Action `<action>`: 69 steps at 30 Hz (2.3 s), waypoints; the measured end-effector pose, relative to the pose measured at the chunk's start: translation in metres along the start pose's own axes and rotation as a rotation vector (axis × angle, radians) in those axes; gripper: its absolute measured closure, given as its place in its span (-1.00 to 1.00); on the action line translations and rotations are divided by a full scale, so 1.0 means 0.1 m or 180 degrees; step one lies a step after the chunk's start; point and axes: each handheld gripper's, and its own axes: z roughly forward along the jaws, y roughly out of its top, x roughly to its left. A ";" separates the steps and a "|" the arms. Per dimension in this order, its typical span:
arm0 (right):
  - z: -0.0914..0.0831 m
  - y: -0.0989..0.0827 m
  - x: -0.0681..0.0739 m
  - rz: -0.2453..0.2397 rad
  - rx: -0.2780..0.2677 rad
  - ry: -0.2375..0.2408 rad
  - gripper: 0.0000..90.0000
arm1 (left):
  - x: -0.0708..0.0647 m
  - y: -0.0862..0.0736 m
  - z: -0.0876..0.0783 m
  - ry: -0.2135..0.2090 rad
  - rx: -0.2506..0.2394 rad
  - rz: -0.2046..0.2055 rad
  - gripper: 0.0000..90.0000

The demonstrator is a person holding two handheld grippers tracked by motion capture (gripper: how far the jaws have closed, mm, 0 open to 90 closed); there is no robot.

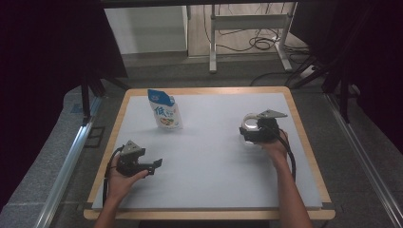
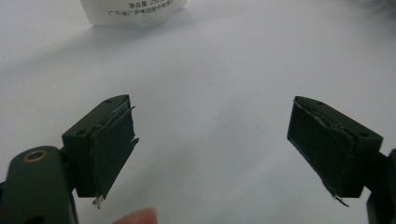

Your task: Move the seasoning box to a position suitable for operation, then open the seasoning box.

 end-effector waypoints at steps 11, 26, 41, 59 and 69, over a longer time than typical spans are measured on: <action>-0.46 -0.15 0.35 -0.0276 -0.0062 0.0283 -0.75 | 0.00 -0.02 -0.02 0.0008 0.0008 -0.0019 -0.66; -0.62 -0.49 0.57 -0.0373 -0.0031 0.0562 -0.75 | -0.02 -0.07 -0.07 0.0046 0.0001 -0.0041 -0.66; -0.71 -0.49 0.54 -0.0188 -0.0231 0.0558 -0.92 | -0.04 -0.09 -0.10 0.0001 -0.0035 -0.0043 -0.66; -1.52 -0.52 0.31 -0.0031 -0.0698 0.0204 0.64 | -0.21 -0.01 -0.08 -0.0118 -0.0169 0.0090 -0.65; -1.51 -0.59 0.39 -0.0235 -0.0539 0.0211 1.00 | -0.45 0.18 0.07 -0.0267 -0.0163 0.0175 -0.47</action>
